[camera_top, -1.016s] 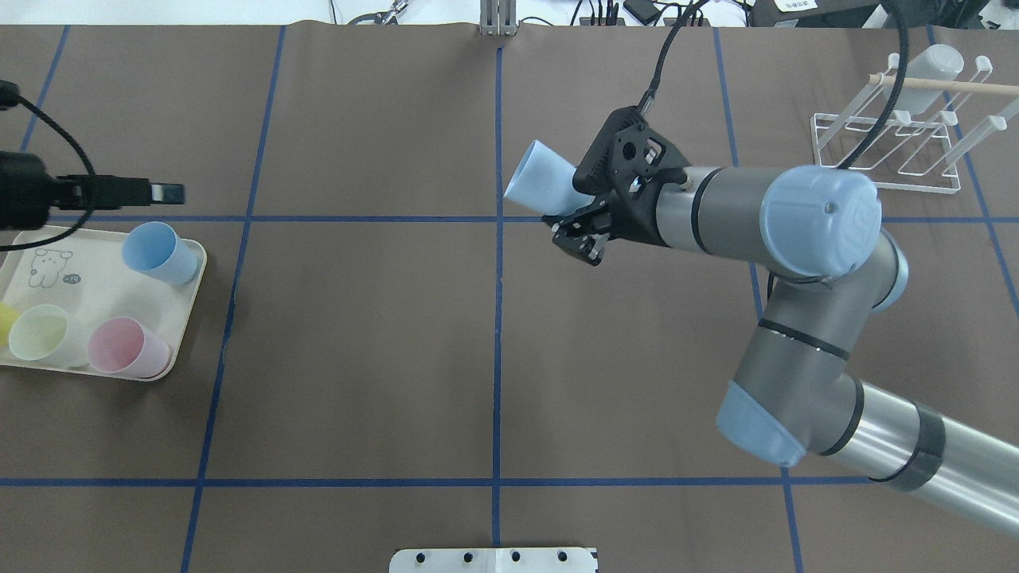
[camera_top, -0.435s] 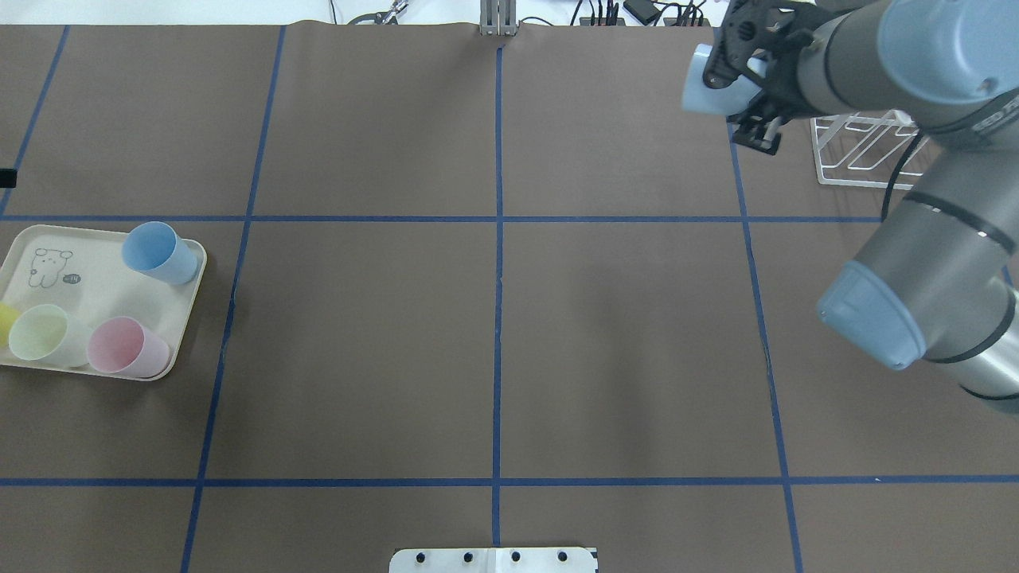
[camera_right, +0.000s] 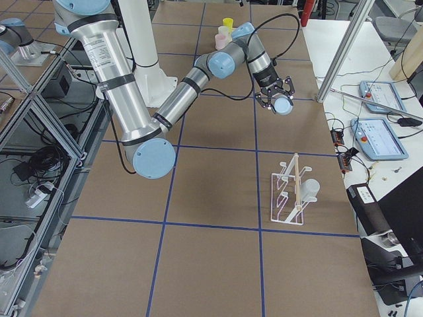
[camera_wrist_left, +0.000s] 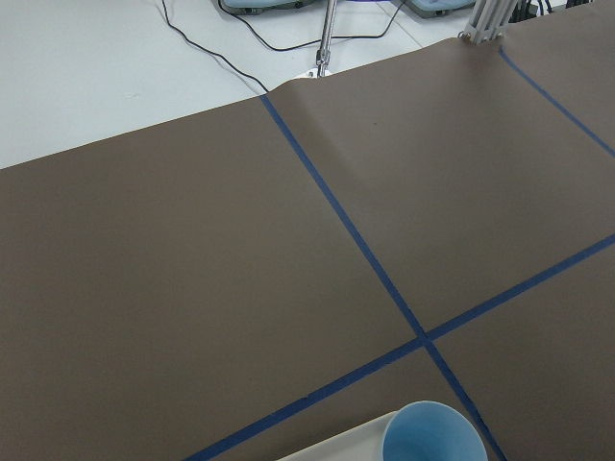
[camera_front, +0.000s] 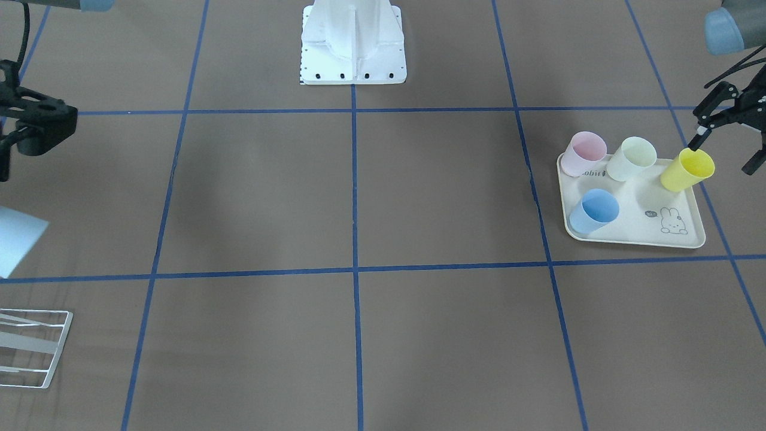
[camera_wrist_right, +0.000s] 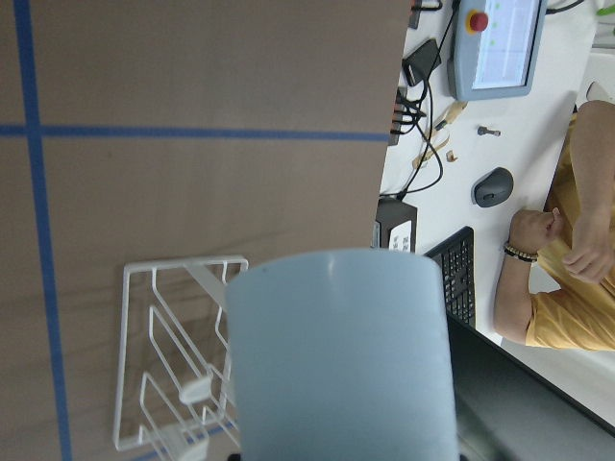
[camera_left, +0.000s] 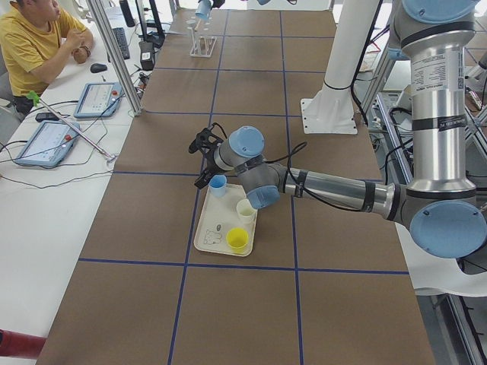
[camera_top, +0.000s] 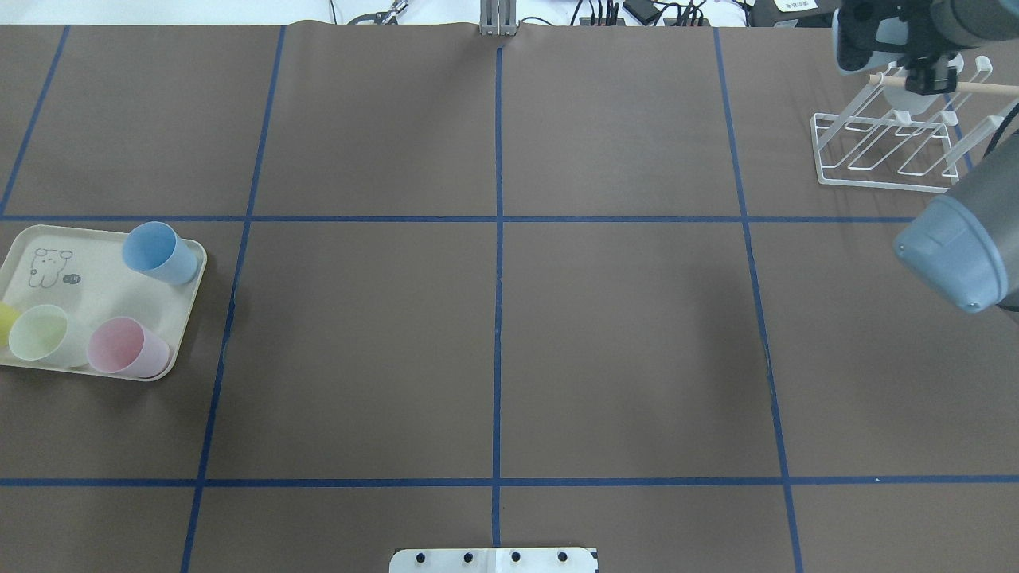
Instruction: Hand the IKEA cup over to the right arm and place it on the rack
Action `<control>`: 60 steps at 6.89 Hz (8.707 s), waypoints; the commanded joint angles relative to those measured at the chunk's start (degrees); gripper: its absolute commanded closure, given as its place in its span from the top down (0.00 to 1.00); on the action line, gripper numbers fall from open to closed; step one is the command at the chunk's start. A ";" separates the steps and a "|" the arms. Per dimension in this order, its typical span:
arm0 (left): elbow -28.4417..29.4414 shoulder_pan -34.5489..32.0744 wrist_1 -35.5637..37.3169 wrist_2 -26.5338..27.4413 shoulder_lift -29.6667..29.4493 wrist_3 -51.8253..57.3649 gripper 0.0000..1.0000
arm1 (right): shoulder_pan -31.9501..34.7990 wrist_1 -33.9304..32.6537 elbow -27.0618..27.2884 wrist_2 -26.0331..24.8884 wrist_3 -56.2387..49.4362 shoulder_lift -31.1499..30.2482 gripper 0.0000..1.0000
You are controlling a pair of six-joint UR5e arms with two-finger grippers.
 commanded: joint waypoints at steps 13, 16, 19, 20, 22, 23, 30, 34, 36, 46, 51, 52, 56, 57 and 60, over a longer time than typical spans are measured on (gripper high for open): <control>-0.16 0.13 -0.68 -0.14 0.75 -0.47 1.00 | 9.71 38.98 -42.60 -9.24 -37.85 -1.44 0.04; -0.07 0.13 -0.68 -0.14 0.75 -0.47 1.00 | 8.40 38.99 -43.13 -10.91 -37.24 -1.44 0.06; -0.16 0.13 -0.68 -0.14 0.75 -0.47 1.00 | 7.08 38.99 -43.57 -12.14 -36.44 -1.53 0.07; -0.25 0.13 -0.68 -0.14 0.75 -0.47 1.00 | 6.64 38.99 -43.66 -13.27 -36.44 -1.53 0.08; -0.16 0.22 -0.60 -0.14 0.66 -0.56 1.00 | 6.02 38.99 -44.01 -14.25 -36.44 -1.53 0.09; -0.16 0.22 -0.60 -0.14 0.66 -0.56 1.00 | 5.41 38.99 -44.10 -14.60 -35.13 -1.61 0.09; -0.07 0.22 -0.68 -0.14 0.57 -0.56 1.00 | 4.53 39.07 -44.63 -15.83 -34.59 -1.70 0.89; 0.01 0.22 -0.68 -0.14 0.57 -0.56 1.00 | 4.53 39.07 -43.84 -15.83 -34.33 -1.35 0.98; 0.01 0.22 -0.68 -0.14 0.57 -0.56 1.00 | 4.96 38.64 -37.63 -13.30 -33.54 -1.35 0.98; 3.18 8.25 -1.03 12.21 -3.11 -9.27 1.00 | -10.22 43.37 -9.21 22.93 62.75 -5.93 0.99; 12.66 24.08 -10.52 27.76 -3.91 -20.65 1.00 | -14.28 48.92 -9.38 22.75 72.37 -3.28 0.99; 12.67 24.65 -11.40 28.33 -3.82 -21.12 1.00 | -14.28 48.92 -9.30 22.75 72.37 -3.20 0.99; 12.85 24.74 -11.49 28.34 -3.56 -21.21 0.36 | -14.37 48.92 -9.73 22.75 72.28 -3.37 0.99; 12.67 24.91 -11.49 28.17 -3.65 -21.13 0.36 | -14.46 48.92 -9.91 22.75 72.28 -3.37 0.99; 12.67 25.26 -11.50 28.08 -3.82 -21.13 0.36 | -14.46 48.92 -10.00 22.67 72.28 -3.37 0.99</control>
